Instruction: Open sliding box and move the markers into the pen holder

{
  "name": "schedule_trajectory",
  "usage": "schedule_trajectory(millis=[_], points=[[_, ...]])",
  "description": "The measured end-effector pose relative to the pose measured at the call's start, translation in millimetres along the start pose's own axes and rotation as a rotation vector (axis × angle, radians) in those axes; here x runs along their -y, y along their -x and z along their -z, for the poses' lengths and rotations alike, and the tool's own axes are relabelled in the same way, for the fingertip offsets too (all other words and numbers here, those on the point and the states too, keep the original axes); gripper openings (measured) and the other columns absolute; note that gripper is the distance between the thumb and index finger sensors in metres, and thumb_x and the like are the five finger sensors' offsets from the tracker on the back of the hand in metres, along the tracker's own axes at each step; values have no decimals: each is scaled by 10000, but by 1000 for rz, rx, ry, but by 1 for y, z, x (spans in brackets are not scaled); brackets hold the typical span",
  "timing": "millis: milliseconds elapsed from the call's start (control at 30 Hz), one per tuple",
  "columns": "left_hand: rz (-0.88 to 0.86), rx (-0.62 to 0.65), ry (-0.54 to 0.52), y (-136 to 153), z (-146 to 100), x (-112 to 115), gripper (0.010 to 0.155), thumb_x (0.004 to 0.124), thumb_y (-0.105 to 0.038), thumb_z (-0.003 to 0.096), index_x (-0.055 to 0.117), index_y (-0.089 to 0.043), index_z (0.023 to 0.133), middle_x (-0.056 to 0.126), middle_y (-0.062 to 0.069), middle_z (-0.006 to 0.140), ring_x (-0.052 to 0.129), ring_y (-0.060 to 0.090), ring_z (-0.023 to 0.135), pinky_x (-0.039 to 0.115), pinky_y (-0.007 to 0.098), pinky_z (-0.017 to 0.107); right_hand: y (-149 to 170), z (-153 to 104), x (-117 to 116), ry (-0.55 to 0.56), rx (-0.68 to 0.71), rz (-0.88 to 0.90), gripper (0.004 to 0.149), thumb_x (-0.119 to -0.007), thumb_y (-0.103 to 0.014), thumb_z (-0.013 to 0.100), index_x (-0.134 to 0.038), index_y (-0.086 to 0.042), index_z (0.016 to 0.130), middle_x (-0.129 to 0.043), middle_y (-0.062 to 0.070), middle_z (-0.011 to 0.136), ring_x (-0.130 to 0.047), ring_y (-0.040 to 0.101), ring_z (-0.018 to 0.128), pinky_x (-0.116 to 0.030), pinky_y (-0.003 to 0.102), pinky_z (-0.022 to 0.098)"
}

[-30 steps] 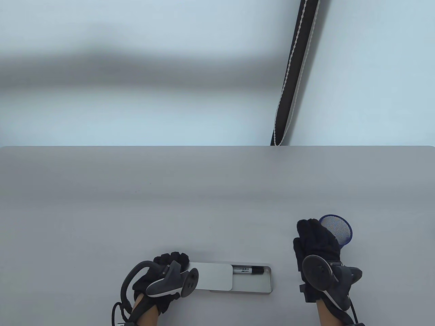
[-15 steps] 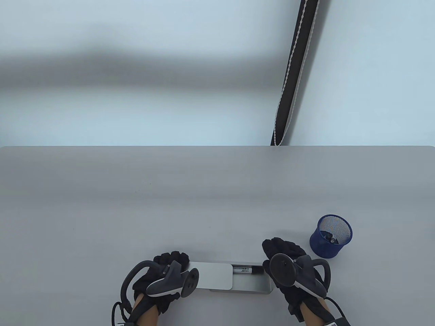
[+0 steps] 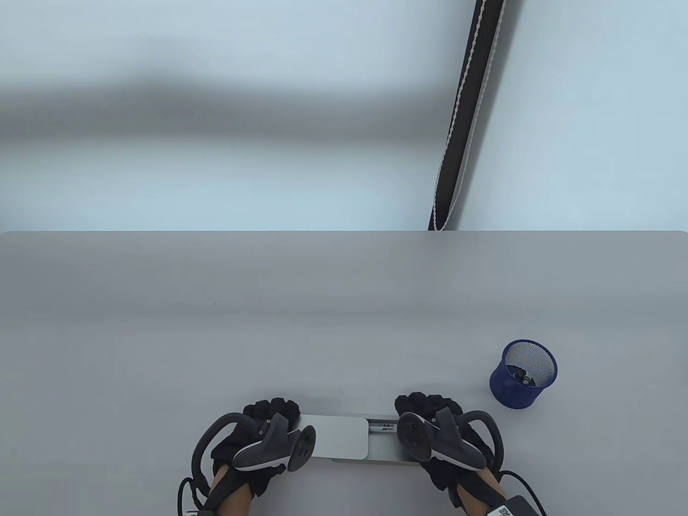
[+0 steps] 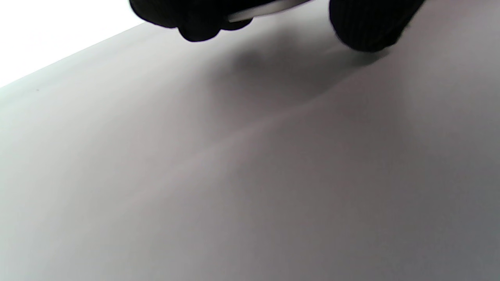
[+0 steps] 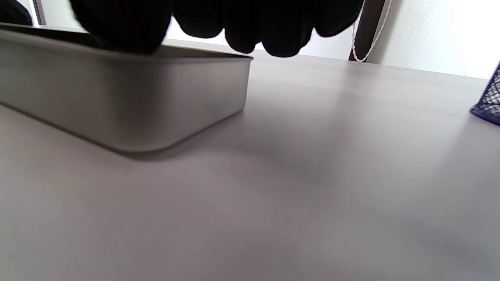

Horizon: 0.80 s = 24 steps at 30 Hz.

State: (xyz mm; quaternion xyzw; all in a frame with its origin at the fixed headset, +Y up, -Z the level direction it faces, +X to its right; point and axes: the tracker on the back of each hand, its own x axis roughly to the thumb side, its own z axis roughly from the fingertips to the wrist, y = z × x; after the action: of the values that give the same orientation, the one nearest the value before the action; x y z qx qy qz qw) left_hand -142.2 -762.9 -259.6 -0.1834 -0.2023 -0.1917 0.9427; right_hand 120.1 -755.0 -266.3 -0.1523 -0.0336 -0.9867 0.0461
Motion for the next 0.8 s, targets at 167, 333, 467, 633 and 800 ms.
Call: schedule_trajectory(millis=[167,333,467,633,800], points=[[0,-2,-2,0,0,0,812,642,-658,448,330,-286,1099,476,-4,1194,622,248,1079,629,400,817,-6,2,-6,3,-3,-87,699,-955,-279,275,-643,-339,898,-719,-12,920,-777,223,810,-638,440,666],[4,-4,-4,-1,0,-1,820,653,-660,436,335,-292,1096,486,-10,1190,628,247,1076,632,398,816,-8,4,-11,22,-2,-177,805,-1017,-165,167,-664,-374,860,-779,-58,847,-837,172,725,-691,408,621],[1,-5,-6,-1,0,-1,821,655,-661,431,337,-295,1094,489,-13,1188,631,244,1075,634,396,816,-11,6,-12,56,-11,-216,682,-990,-163,245,-703,-375,827,-820,-67,794,-878,144,653,-730,388,581],[0,-4,-7,-1,1,-1,823,657,-661,428,339,-295,1093,492,-14,1187,632,244,1074,635,395,815,-16,8,-13,58,-4,-281,819,-1010,-138,91,-709,-353,822,-839,-63,770,-905,118,613,-767,370,556],[1,-4,-7,-1,1,-1,824,658,-660,426,341,-294,1093,495,-12,1186,635,245,1072,638,395,815,-21,9,-14,64,26,-334,862,-1010,-122,36,-711,-323,819,-849,-47,755,-921,112,593,-788,364,544]])
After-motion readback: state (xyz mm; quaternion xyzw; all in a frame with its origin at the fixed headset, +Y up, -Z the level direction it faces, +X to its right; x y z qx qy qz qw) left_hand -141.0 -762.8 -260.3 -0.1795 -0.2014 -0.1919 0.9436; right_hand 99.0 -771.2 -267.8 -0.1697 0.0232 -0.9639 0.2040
